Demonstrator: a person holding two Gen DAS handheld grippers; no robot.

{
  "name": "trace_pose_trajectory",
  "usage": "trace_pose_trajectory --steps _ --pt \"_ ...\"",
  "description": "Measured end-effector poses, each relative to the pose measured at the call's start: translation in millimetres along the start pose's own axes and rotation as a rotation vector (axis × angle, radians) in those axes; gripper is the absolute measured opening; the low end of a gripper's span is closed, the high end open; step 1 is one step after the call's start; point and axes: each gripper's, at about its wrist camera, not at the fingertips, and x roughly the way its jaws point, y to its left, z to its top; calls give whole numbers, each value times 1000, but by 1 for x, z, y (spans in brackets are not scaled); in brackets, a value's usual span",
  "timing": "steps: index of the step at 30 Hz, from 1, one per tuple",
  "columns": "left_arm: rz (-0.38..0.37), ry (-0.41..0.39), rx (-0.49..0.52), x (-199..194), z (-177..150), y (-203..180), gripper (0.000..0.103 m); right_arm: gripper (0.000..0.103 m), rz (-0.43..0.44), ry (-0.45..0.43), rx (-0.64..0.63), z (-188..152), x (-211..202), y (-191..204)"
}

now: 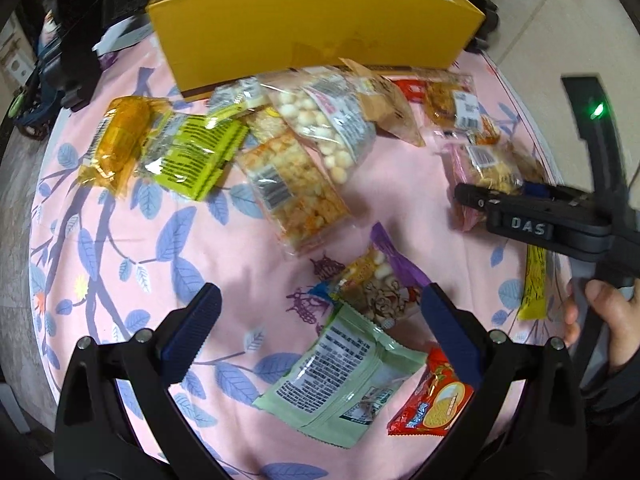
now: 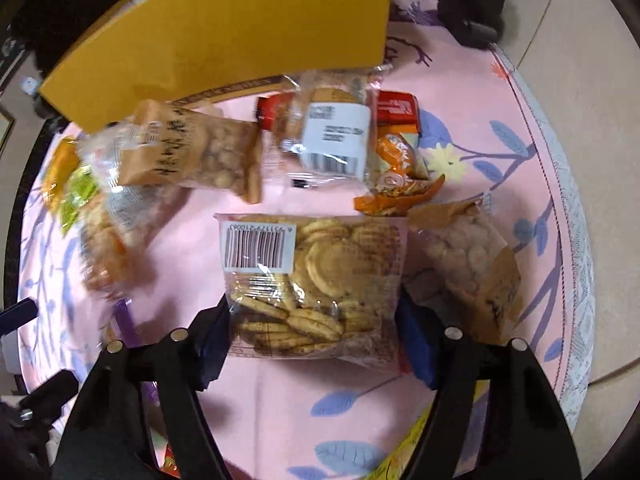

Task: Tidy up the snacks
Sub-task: 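Grasp the round cracker bag with the right gripper while the left grasps the purple-topped candy bag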

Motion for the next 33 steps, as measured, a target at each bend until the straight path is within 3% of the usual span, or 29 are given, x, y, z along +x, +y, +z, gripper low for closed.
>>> trace_pose_trajectory --steps 6,13,20,22,24,27,33 --pt "2 58 101 26 -9 -24 101 74 33 -19 -13 -5 -33 -1" --pt "38 106 151 64 -13 -27 101 74 37 -40 1 -3 -46 -8" --pt "46 18 195 67 -10 -28 100 74 49 -47 -3 -3 -49 -10" --pt "47 -8 189 64 -11 -28 90 74 50 -50 -5 -3 -51 -9" --pt "46 -31 186 59 -9 -27 63 74 52 -52 -3 -2 -52 -9" --pt "34 -39 172 54 -8 -21 49 74 53 -54 -4 -2 -52 -8" --pt "-9 -58 126 37 -13 -8 46 74 58 -58 -26 -2 -55 -3"
